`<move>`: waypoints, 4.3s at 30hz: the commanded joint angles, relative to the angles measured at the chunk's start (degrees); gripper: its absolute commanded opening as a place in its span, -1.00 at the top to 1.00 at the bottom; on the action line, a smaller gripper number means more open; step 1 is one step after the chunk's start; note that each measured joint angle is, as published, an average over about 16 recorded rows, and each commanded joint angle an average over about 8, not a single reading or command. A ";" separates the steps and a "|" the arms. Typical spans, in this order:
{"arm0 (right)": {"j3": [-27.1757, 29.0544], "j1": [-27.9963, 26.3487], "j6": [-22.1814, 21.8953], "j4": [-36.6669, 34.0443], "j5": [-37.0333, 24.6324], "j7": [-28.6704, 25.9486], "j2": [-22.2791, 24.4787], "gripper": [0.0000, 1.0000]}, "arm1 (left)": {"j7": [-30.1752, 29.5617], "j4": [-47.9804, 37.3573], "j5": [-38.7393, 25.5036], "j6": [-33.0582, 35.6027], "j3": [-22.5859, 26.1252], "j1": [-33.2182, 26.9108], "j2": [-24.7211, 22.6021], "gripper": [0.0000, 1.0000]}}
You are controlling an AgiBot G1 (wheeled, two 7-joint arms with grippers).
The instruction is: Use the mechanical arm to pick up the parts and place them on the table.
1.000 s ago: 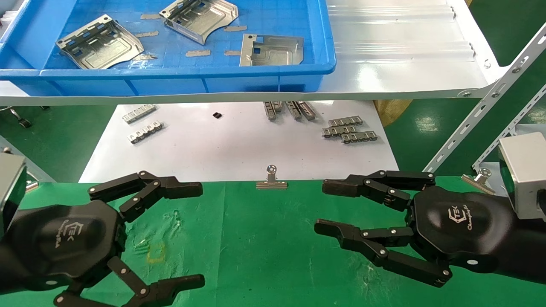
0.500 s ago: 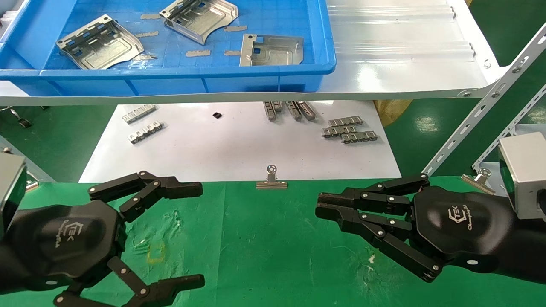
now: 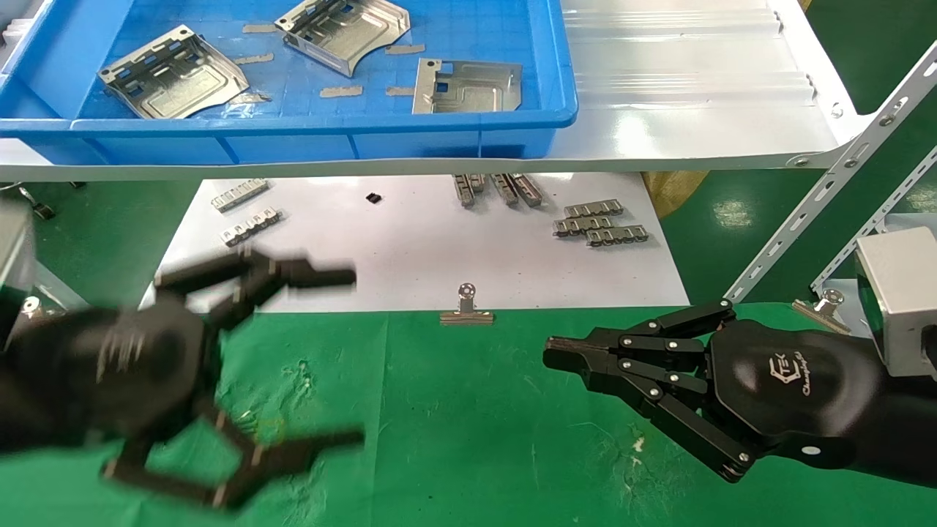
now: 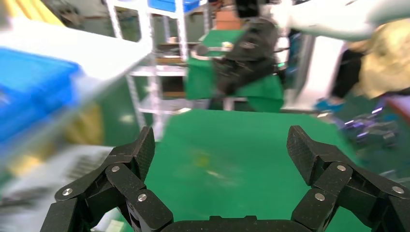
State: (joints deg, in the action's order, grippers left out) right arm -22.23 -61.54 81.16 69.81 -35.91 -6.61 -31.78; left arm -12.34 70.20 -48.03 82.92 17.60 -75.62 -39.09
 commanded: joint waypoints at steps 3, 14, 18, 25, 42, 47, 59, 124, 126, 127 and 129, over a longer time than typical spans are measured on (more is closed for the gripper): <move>0.00 0.00 0.00 0.00 0.00 0.00 0.00 1.00 | -1.28 -3.68 -5.29 -2.22 1.74 -9.66 -3.27 -1.00; 0.00 0.00 0.00 0.00 0.00 0.00 0.00 0.45 | 4.09 -38.76 -24.73 -14.07 10.48 -34.58 -21.33 -1.00; 0.00 0.00 0.00 0.00 0.00 0.00 0.00 -0.55 | 6.80 -49.86 -29.17 -23.44 12.03 -38.93 -26.80 -0.59; 0.00 0.00 0.00 0.00 0.00 0.00 0.00 -1.00 | 8.78 -61.59 -32.82 -33.81 13.62 -42.45 -32.49 1.00; 0.00 0.00 0.00 0.00 0.00 0.00 0.00 -1.00 | 7.27 -69.88 -36.88 -37.15 16.34 -45.52 -35.17 1.00; 0.00 0.00 0.00 0.00 0.00 0.00 0.00 -1.00 | 7.00 -70.22 -37.16 -37.48 16.54 -45.64 -35.17 1.00; 0.00 0.00 0.00 0.00 0.00 0.00 0.00 -1.00 | 5.94 -70.74 -36.63 -37.82 16.16 -45.06 -34.59 1.00; 0.00 0.00 0.00 0.00 0.00 0.00 0.00 -1.00 | 36.62 -34.33 -10.96 7.00 34.50 -18.49 5.30 1.00; 0.00 0.00 0.00 0.00 0.00 0.00 0.00 -1.00 | 40.07 -36.76 -11.48 6.92 35.01 -17.92 4.68 1.00; 0.00 0.00 0.00 0.00 0.00 0.00 0.00 -1.00 | 41.61 -37.74 -12.00 6.75 35.34 -17.78 4.34 1.00; 0.00 0.00 0.00 0.00 0.00 0.00 0.00 -1.00 | 44.05 -39.47 -12.88 6.38 35.90 -17.66 3.55 1.00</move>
State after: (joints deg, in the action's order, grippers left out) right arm -22.23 -61.54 81.16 69.81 -35.91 -6.61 -31.78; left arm 30.56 31.09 -60.81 89.06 53.35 -93.48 -35.71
